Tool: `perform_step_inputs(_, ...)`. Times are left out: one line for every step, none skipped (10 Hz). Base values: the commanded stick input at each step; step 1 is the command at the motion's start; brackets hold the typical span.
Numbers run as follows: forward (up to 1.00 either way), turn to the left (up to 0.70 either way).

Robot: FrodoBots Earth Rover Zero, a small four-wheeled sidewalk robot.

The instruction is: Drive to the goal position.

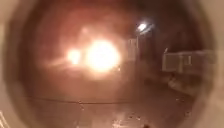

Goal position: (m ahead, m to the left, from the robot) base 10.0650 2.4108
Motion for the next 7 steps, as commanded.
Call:
perform_step_inputs(0.00,0.00)
perform_step_inputs(0.00,0.00)
perform_step_inputs(0.00,0.00)
perform_step_inputs(0.00,0.00)
perform_step_inputs(0.00,0.00)
perform_step_inputs(0.00,0.00)
perform_step_inputs(0.00,0.00)
